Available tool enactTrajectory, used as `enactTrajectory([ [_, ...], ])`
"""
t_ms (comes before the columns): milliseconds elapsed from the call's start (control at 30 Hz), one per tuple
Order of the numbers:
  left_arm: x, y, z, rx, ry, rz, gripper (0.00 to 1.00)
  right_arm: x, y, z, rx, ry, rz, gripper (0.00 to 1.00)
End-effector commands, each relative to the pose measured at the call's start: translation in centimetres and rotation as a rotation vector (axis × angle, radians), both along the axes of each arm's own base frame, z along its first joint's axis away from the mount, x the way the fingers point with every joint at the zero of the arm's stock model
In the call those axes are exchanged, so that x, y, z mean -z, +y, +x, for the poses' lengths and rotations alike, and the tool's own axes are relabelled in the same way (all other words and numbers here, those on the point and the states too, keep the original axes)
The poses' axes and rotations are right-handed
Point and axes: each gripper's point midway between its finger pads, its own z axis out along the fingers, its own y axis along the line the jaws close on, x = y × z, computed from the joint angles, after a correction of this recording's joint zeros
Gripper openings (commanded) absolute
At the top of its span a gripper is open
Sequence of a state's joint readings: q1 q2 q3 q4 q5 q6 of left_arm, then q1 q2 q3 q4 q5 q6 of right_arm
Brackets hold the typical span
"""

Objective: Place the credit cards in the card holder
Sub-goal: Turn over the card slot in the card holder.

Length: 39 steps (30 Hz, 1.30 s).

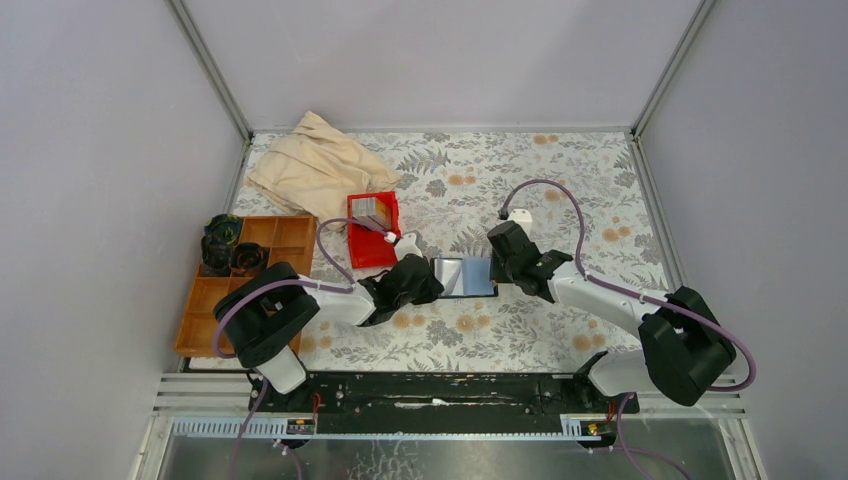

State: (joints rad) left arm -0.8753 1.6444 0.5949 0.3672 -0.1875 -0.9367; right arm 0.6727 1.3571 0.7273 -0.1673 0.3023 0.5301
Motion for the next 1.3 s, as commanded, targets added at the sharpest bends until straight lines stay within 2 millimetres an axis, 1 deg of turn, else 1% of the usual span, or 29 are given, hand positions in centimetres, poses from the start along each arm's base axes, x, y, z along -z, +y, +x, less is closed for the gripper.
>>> enactTrajectory([
  [0,2.56,1.72,-0.65,-0.009,0.048,0.102,0.11,-1.02,0.67,0.64,0.007,-0.036,0.058,0.00],
  [567,2.73,1.77,-0.75,-0.008,0.051,0.104,0.10,-0.25,0.63,0.46,0.008,-0.023,0.062,0.00],
  [1000,3.15,1.88,-0.83,-0.010,0.059,0.110,0.10,-0.27,0.28,0.39,0.009,-0.025,0.065,0.00],
  [1267,3.18,1.92,-0.86,-0.010,0.060,0.111,0.10,-0.59,0.95,0.40,0.001,-0.028,0.104,0.00],
])
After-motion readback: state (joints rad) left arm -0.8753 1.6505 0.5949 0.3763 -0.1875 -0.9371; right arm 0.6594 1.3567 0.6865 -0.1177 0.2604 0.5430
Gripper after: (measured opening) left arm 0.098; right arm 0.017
